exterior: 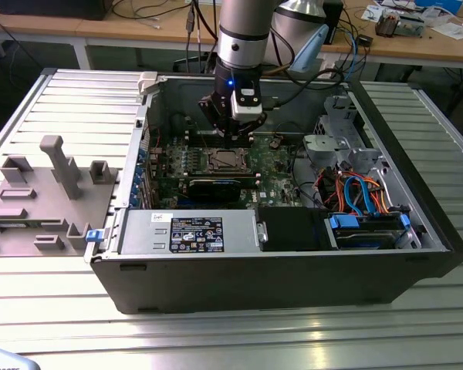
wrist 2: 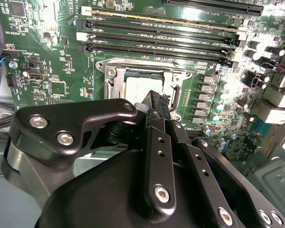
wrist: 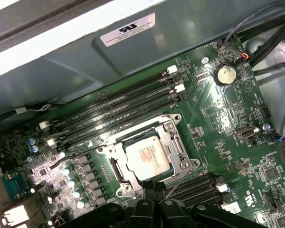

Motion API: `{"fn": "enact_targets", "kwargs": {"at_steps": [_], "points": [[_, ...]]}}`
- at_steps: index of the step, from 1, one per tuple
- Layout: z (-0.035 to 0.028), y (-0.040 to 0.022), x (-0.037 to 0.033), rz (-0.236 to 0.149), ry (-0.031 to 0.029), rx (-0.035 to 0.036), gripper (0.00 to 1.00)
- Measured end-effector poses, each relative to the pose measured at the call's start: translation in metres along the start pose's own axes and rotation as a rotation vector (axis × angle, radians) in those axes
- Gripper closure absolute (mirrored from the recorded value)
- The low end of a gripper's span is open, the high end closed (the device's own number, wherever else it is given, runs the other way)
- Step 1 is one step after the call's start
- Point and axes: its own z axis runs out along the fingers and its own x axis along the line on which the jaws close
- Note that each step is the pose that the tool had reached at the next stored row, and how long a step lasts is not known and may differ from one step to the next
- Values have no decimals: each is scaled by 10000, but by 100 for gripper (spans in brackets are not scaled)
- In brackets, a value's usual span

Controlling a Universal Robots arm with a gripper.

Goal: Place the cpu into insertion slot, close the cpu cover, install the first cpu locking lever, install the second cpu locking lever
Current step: 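Install the first cpu locking lever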

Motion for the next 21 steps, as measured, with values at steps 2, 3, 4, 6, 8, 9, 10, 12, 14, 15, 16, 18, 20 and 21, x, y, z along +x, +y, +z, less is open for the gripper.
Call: {"fn": "enact_targets", "kwargs": {"at_steps": [2,3,4,6,8,9,10,12,14,15,16,18,20,21], "points": [[0,0,0,-15,-1,0,89],[0,0,0,-23,-1,0,89],[0,0,0,-35,-2,1,89],[0,0,0,-61,-4,1,89],[0,0,0,-77,-5,2,89],[0,0,0,-84,-5,1,89],[0,0,0,-91,-6,2,89],[0,0,0,-118,-8,4,89],[0,0,0,-134,-8,4,89],[0,0,0,-142,-9,3,89],[0,0,0,-156,-10,4,89],[0,0,0,-180,-11,5,89],[0,0,0,-195,-12,5,89],[0,0,0,-203,-12,5,89]]}}
